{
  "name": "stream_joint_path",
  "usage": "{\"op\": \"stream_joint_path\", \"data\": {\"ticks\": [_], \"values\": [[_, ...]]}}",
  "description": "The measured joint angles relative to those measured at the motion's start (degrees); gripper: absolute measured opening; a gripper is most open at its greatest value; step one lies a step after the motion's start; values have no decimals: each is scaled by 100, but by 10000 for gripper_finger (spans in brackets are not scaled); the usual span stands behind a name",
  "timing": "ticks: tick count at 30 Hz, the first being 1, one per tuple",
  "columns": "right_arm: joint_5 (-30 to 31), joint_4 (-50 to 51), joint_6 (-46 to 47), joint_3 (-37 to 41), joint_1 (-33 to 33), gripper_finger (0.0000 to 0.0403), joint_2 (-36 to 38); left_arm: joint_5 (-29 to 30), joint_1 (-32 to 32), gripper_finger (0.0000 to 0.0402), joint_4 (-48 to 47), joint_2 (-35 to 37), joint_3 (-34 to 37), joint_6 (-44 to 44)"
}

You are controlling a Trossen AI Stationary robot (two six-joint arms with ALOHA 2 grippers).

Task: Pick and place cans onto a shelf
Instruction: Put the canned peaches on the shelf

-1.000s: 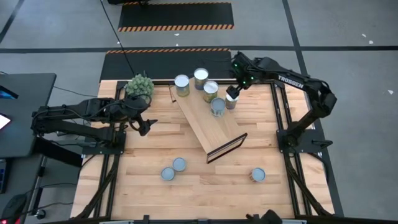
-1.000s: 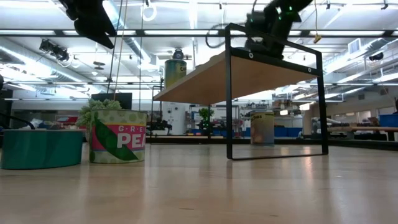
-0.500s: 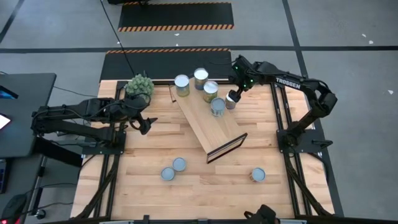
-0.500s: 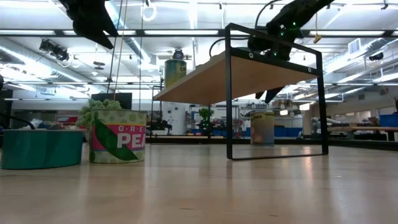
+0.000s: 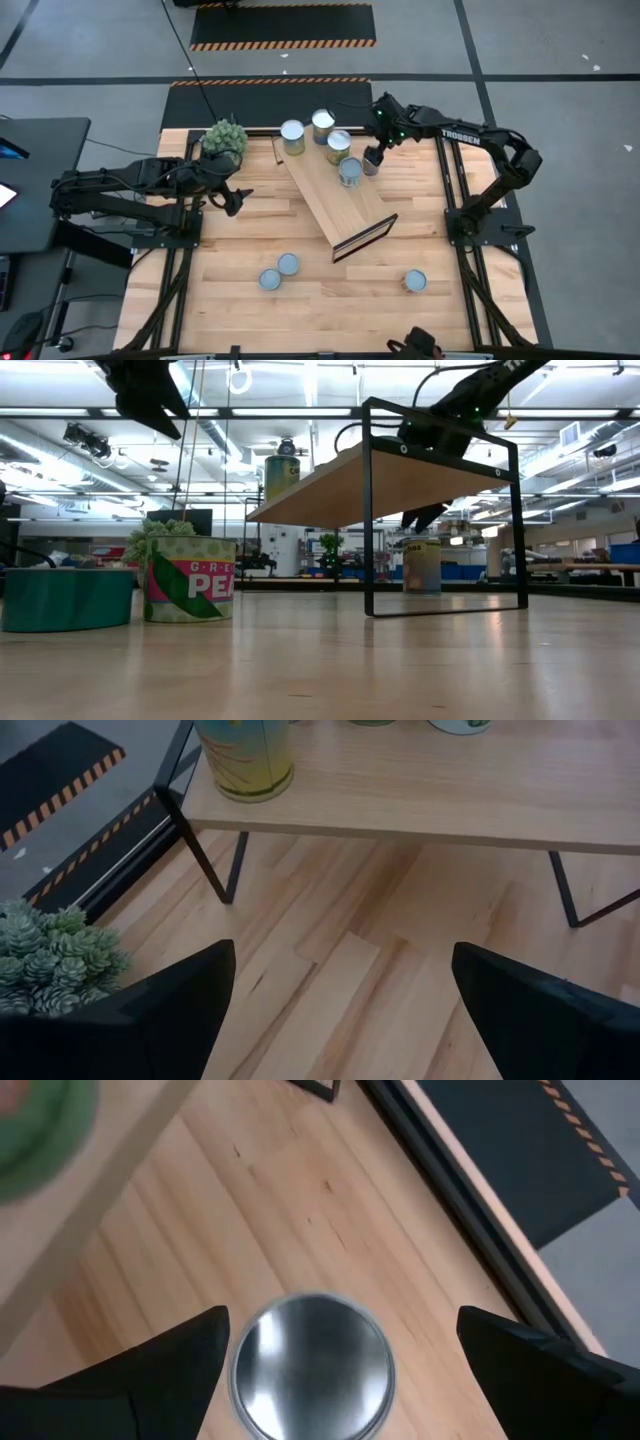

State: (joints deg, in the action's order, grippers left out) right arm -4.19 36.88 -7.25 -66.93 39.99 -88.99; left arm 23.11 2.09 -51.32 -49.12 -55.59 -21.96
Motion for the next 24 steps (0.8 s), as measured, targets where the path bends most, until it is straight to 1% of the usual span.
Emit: {"op": "stream_joint_path", "data": {"ticks": [4,10,14,17,21,24], "values": [[3,-128,0,254,-29,400,0,0,0,377,-4,0,0,0],[289,-320,0,470,-123,400,0,0,0,377,-98,0,0,-35],[334,-519,-4,617,-125,400,0,0,0,377,-91,0,0,-37],[389,-505,-4,646,-152,400,0,0,-1,377,-91,0,0,-79],[741,-419,-38,629,-303,400,0,0,0,377,-91,0,0,-114],[738,-482,-161,629,-355,400,0,0,0,377,-91,0,0,-100]]}}
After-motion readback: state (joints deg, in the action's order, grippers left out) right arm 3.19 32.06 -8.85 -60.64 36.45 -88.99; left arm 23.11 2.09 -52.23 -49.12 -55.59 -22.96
